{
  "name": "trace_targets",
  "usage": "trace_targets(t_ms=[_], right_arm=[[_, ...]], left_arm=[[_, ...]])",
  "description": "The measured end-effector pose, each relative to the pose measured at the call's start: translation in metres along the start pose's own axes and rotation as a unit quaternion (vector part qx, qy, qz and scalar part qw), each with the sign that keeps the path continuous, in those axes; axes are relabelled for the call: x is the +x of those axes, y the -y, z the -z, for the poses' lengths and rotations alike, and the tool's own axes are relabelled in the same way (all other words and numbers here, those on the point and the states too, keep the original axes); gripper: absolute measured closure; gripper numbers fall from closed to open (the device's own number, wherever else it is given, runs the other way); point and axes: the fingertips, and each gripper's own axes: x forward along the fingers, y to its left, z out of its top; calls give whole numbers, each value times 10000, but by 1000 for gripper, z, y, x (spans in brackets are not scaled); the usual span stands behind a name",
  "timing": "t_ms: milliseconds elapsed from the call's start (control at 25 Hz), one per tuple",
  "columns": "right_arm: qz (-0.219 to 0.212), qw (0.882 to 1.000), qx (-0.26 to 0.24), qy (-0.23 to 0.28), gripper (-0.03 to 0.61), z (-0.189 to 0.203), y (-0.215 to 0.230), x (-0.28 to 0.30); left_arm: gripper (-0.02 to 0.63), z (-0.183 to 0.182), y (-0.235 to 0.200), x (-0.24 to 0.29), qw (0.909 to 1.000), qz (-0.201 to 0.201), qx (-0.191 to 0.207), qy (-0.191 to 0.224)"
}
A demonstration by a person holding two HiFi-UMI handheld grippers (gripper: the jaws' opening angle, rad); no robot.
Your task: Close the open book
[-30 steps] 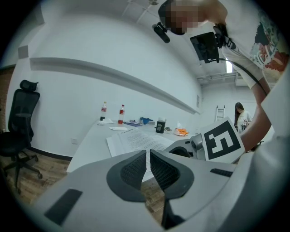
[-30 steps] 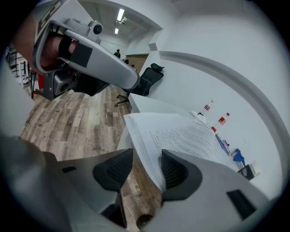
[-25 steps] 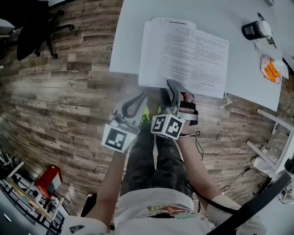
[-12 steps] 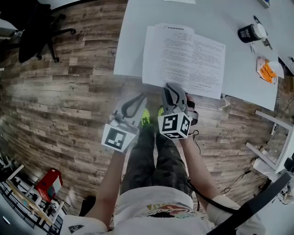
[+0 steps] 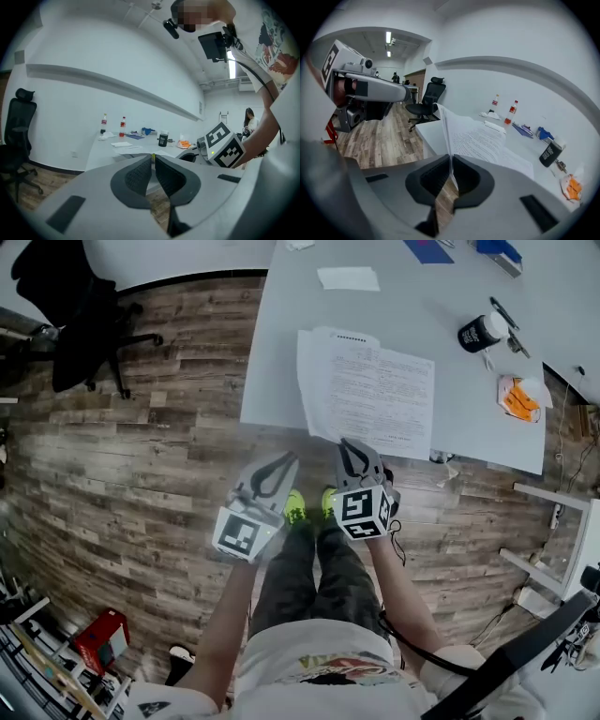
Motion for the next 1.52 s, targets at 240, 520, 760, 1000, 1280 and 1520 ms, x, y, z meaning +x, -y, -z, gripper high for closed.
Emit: trace_targets(t_ms=[240,520,760,1000,1280,1520], right_arm=[[33,9994,339,-76,545,-2,19,-27],[-116,9955,938,-85,545,0,27,-47],[-189,9888,1482,-8,545,11,39,-58],[-160,9821,1879,-3,545,21,55,-74],[-141,9804,1966,73,545,35,74,-86],[-168,9792,2021,54,545,47,84,-93]], left_arm=[[600,-16,15,1,9998,92,11,-175],[600,-29,37,10,9992,181,50,-361],[600,-43,60,21,9988,231,21,-440],[600,-56,75,24,9990,199,135,-379],[600,-70,90,40,9990,148,377,-171],[600,-66,103,53,9992,137,330,-198]])
